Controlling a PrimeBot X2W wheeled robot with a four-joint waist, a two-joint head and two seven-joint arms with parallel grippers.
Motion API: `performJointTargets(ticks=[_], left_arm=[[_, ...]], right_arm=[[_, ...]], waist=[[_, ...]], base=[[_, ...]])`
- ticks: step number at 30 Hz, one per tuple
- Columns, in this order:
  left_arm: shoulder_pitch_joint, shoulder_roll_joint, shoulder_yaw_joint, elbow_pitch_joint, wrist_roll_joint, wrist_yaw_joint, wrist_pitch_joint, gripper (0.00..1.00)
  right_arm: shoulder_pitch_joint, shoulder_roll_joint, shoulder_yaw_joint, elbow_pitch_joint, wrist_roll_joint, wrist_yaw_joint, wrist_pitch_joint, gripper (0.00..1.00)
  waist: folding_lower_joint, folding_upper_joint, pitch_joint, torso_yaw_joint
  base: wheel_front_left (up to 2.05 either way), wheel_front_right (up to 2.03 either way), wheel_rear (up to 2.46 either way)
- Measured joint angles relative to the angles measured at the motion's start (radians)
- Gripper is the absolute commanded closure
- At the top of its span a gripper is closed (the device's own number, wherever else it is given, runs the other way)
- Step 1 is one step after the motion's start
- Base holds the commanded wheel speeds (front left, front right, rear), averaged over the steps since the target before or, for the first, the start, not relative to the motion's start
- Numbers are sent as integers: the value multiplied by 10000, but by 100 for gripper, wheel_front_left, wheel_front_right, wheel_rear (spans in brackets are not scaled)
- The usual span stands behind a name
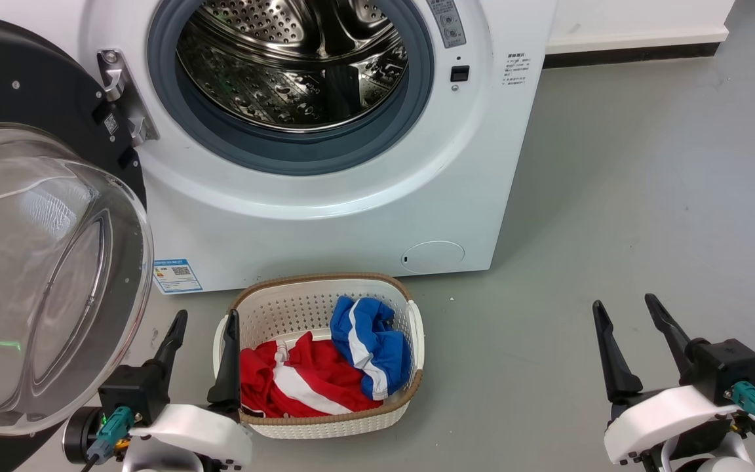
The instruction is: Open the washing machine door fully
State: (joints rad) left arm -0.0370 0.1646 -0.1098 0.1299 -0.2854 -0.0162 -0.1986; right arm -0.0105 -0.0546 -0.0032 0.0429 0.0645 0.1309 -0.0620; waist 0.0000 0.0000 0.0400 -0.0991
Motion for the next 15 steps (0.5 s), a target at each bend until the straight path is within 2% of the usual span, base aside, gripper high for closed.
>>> performJointTargets(ticks=[15], left_arm=[[-18,-13,-13,96,-2,253,-173,0]], right_arm=[[-18,0,0,-67,52,0,0,0]], waist=[[0,0,-70,184]], base=[[0,0,0]])
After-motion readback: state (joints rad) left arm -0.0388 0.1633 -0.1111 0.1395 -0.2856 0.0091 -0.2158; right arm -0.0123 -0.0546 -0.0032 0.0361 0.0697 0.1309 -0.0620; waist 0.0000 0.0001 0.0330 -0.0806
